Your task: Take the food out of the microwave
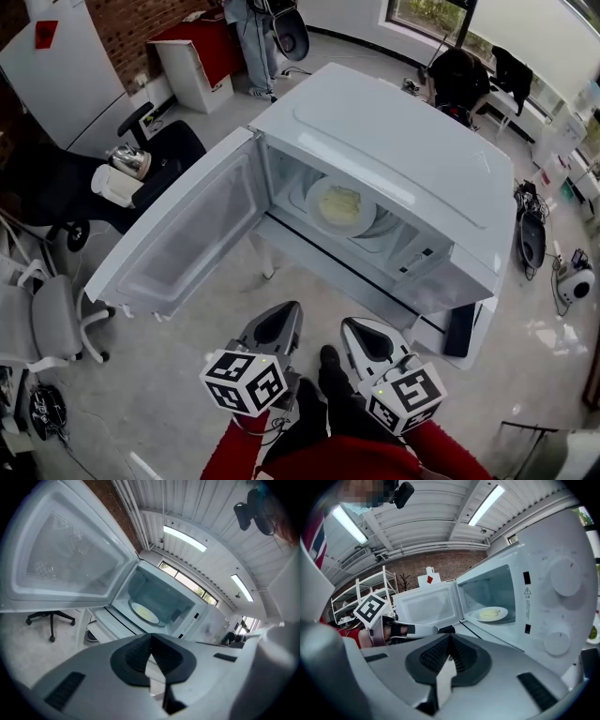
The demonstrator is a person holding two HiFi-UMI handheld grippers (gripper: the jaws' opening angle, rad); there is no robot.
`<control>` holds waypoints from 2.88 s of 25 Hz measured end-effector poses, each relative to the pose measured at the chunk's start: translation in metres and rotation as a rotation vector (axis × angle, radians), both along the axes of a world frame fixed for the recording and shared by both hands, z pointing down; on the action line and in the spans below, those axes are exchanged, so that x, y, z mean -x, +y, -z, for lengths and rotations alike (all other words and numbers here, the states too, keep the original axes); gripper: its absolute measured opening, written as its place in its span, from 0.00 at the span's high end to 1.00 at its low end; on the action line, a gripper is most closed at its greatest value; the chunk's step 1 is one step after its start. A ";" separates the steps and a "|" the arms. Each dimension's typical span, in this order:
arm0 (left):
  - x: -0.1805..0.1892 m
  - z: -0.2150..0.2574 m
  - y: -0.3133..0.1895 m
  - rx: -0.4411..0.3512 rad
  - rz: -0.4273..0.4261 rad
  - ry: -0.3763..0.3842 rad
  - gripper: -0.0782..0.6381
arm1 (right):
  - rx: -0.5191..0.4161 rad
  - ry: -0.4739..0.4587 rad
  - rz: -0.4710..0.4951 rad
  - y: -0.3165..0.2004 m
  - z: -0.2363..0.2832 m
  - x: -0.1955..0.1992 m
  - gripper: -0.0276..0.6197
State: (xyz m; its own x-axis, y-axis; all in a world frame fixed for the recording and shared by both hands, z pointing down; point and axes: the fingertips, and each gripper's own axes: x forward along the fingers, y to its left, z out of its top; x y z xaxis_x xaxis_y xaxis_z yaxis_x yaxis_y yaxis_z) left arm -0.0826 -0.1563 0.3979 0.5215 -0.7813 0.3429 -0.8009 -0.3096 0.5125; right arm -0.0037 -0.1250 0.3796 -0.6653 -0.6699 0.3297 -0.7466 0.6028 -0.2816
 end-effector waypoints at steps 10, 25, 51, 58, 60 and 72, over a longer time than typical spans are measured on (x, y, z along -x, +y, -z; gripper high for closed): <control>-0.006 -0.015 -0.050 0.043 0.046 -0.015 0.88 | 0.026 0.016 0.032 -0.037 -0.012 0.002 0.94; -0.031 -0.028 -0.110 0.180 0.059 0.279 0.79 | 0.069 0.027 0.081 -0.078 -0.022 0.004 0.94; -0.048 -0.034 -0.158 0.415 0.094 0.695 0.80 | 0.108 0.008 0.097 -0.099 -0.027 0.002 0.94; -0.050 -0.033 -0.158 0.440 0.105 0.775 0.82 | 0.117 0.014 0.094 -0.100 -0.027 0.000 0.94; -0.049 -0.036 -0.156 0.467 0.124 0.793 0.82 | 0.116 0.016 0.094 -0.101 -0.027 0.001 0.94; -0.052 -0.039 -0.148 0.534 0.155 0.817 0.85 | 0.109 0.009 0.103 -0.101 -0.022 0.007 0.94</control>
State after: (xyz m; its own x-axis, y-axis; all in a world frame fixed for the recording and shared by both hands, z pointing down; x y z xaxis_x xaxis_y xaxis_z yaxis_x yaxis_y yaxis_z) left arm -0.0306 -0.3038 0.4367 0.6597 -0.7085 0.2504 -0.1506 0.2018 0.9678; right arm -0.0103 -0.2258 0.4015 -0.7253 -0.5580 0.4032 -0.6851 0.6424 -0.3434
